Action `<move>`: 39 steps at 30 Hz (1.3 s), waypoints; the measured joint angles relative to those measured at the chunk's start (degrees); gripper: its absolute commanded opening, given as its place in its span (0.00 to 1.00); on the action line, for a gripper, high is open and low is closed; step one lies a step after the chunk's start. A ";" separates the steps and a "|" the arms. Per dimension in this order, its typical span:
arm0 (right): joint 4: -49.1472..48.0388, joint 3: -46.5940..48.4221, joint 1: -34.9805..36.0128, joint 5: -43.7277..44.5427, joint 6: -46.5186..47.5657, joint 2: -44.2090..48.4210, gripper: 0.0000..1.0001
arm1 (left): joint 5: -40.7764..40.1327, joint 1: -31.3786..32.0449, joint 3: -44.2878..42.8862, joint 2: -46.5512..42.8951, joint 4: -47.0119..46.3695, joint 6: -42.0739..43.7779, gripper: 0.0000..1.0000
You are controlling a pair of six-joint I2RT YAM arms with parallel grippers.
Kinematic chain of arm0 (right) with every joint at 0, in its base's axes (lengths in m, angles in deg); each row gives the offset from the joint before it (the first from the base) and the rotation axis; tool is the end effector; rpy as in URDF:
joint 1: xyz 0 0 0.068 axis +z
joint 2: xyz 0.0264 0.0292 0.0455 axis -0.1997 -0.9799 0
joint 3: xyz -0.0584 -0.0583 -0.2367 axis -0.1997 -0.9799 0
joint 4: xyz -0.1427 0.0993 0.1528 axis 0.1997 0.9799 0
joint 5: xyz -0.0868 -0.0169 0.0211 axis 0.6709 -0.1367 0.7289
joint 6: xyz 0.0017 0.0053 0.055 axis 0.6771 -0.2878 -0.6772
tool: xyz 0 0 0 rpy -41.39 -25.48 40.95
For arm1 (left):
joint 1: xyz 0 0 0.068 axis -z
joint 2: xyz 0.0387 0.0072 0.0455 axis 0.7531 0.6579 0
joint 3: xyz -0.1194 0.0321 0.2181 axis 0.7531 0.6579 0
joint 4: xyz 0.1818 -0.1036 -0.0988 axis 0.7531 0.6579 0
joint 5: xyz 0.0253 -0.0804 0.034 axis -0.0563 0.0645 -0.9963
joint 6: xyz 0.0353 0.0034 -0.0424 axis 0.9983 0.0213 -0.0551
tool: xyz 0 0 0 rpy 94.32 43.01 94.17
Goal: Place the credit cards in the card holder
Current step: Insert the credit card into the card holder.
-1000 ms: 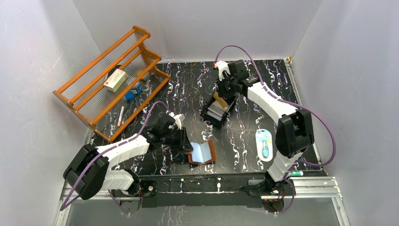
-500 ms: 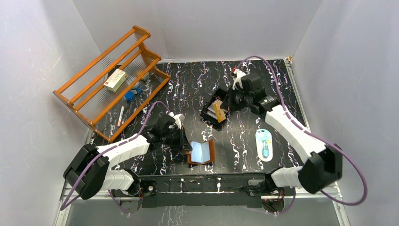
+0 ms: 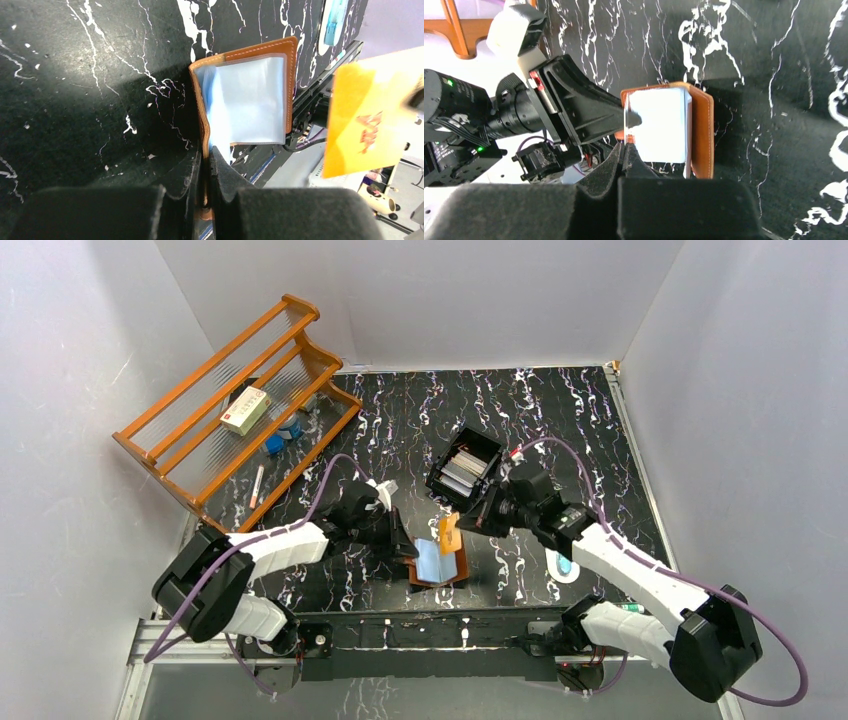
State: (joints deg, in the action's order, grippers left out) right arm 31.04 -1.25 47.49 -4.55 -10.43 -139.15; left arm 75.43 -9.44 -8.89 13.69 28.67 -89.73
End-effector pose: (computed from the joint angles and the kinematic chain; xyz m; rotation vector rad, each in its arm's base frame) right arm 0.1659 0.1309 0.2435 0.2928 2.3873 1.1002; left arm 0.1791 -0.1682 0.1677 0.1157 2.4999 -1.2314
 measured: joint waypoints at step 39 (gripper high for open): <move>-20.87 -20.98 2.67 5.33 2.97 -3.89 0.00 | -3.63 -0.26 -0.35 -0.87 6.93 6.99 0.11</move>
State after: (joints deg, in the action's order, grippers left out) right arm 10.17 -22.24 50.15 0.78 -7.46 -143.04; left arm 71.80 -9.71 -9.24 12.82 35.60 -82.74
